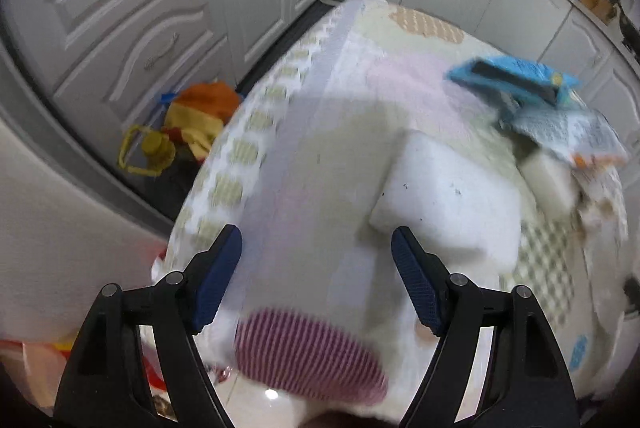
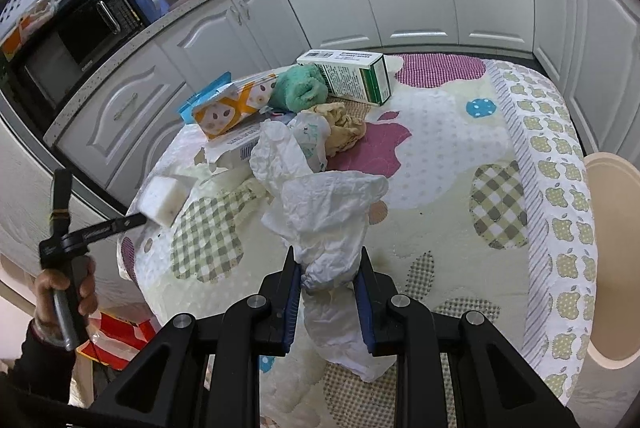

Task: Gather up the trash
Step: 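Grasp the crumpled tissue with the right tool while the left tool grasps the white sponge, then carry the sponge and tissue to the beige bin with both tools, then open both tools over the bin, releasing sponge and tissue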

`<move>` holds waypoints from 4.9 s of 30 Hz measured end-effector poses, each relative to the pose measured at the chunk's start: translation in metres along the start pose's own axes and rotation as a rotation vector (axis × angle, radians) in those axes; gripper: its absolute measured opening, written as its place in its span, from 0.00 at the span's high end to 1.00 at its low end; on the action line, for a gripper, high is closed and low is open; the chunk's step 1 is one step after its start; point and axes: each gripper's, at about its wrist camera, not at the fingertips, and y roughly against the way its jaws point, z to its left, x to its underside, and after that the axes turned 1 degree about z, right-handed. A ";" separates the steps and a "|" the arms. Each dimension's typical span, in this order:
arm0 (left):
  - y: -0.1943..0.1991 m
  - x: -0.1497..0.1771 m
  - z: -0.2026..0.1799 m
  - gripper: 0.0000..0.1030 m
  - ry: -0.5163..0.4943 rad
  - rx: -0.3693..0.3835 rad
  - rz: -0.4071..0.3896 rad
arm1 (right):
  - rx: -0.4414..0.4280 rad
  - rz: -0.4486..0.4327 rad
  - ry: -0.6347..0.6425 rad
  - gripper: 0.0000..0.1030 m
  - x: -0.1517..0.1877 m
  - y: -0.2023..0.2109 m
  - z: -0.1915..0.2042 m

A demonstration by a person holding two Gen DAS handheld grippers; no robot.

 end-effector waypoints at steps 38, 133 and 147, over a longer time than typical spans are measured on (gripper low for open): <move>0.008 -0.046 -0.047 0.15 0.199 0.360 0.018 | -0.046 0.022 -0.074 0.76 0.001 -0.006 -0.018; 0.044 0.090 -0.480 0.39 -0.639 0.644 0.082 | 0.402 -0.267 -0.493 0.55 0.047 0.135 -0.231; 0.060 0.078 -0.415 0.39 -0.583 0.517 -0.021 | 0.349 -0.250 -0.412 0.54 0.036 0.126 -0.183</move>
